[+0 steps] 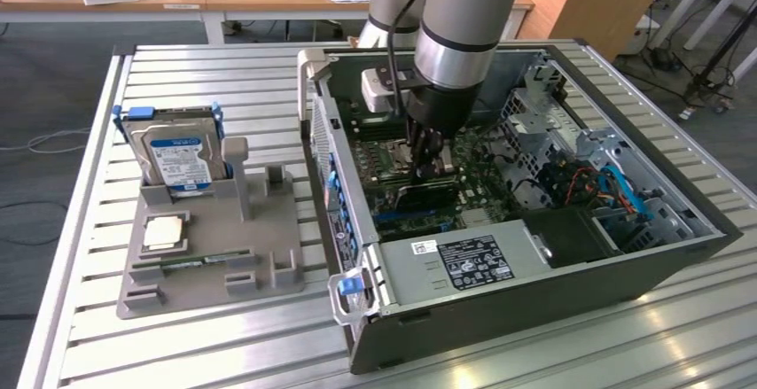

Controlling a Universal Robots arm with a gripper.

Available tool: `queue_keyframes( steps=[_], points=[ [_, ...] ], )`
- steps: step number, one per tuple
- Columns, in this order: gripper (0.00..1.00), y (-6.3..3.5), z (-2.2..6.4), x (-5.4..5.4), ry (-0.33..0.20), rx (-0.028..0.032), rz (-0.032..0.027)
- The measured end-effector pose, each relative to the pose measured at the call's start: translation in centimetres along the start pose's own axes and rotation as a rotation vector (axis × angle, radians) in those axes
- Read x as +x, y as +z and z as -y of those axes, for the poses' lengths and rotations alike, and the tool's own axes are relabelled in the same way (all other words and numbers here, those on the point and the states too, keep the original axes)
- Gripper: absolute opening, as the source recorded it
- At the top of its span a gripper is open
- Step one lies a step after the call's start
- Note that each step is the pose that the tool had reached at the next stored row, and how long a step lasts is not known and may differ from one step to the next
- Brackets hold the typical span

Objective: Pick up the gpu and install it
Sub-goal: 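Insert the gpu into the slot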

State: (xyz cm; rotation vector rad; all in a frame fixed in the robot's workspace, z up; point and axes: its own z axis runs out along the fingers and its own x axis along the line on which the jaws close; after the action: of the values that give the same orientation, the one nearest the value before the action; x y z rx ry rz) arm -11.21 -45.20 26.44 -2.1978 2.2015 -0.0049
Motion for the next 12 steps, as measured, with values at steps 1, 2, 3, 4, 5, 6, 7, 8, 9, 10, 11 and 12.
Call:
queue_keyframes(
  steps=[1,2,3,4,5,6,7,8,9,10,11,12],
  points=[
    [0.11,0.07,0.01,-0.01,0.000,0.0007,0.0008],
    [0.11,0.08,0.00,-0.01,0.000,0.0005,0.0009],
    [0.11,0.07,0.00,-0.01,0.000,0.0004,0.0007],
    [0.11,0.07,0.00,-0.01,0.000,0.0004,0.0007],
    [0.11,0.06,0.00,0.00,0.000,0.0003,0.0005],
    [0.11,0.06,0.00,0.00,0.000,0.0003,0.0004],
    [0.11,0.06,-0.01,0.00,0.000,0.0003,0.0003],
    [0.11,0.06,0.00,0.00,0.000,0.0003,0.0004],
    [0.11,0.06,-0.01,0.00,0.000,0.0002,0.0003],
    [0.11,0.06,-0.01,0.00,0.000,0.0003,0.0003],
    [0.11,0.06,-0.01,0.00,0.000,0.0003,0.0003],
    [0.11,0.05,-0.18,0.00,0.000,0.0021,0.0002]
  ],
)
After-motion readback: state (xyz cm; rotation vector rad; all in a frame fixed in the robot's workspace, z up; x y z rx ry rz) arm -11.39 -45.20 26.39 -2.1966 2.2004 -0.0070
